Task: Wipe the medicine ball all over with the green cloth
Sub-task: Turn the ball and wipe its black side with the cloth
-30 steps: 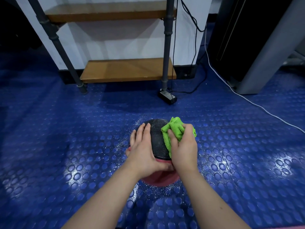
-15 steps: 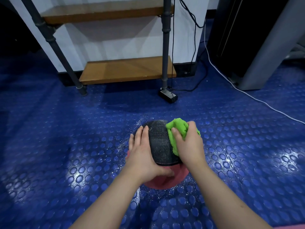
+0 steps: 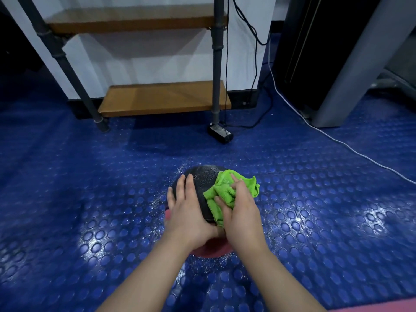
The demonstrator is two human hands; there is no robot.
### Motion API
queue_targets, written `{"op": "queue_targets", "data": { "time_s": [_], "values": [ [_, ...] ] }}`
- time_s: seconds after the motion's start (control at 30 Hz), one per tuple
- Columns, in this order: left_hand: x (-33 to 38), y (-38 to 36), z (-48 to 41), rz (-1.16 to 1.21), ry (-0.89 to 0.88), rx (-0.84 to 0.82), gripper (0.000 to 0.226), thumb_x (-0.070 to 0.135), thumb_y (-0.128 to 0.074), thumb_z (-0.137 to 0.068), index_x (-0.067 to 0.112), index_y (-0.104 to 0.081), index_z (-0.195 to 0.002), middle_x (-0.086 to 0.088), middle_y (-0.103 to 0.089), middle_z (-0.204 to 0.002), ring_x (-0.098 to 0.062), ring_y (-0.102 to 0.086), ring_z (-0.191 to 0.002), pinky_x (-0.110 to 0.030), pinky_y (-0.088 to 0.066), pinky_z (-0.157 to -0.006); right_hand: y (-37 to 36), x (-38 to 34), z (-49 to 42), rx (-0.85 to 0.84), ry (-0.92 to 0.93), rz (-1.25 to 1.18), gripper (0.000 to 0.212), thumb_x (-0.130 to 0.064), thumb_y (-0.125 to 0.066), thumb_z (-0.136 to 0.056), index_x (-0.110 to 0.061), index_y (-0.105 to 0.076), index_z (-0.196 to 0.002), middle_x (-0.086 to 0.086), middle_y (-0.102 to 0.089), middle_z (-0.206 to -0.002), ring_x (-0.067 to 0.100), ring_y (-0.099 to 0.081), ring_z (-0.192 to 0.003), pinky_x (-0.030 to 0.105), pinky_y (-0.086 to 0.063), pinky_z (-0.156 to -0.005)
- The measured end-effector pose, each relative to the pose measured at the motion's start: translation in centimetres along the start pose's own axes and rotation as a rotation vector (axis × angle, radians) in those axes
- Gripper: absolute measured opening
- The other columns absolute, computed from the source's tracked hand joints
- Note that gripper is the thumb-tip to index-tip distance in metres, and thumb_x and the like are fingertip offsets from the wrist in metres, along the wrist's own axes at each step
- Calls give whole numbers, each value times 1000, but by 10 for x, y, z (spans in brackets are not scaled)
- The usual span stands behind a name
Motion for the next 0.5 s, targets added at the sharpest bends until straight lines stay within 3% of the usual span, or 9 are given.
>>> {"op": "queue_targets", "data": {
  "time_s": [0.2,0.5],
  "values": [
    [3,1,4,10,-7,-25,155,62,-83,-38,26,13,-154,17,18,-160,-23,18,-150,-53,-10,-122,6,5,-12,44,-83,-75,23,-32,-61,-91,-20,-45,-103,0,-60,-98,21,-56,-92,34,-45,-78],
    [-3,5,6,29,-1,-35,159,60,-91,-40,28,16,-154,23,20,-156,-22,17,-150,-53,-14,-121,6,1,-29,97,-210,-97,22,-33,-55,-95,-16,-40,-94,1,-56,-86,16,-50,-74,25,-31,-54]
  ]
}}
Point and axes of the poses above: each hand's wrist, its own z-axis away from the middle knuckle, its own y-axis out of the back of the hand, x = y × z, the point moved 6 cm from there along -z, towards the middle knuckle
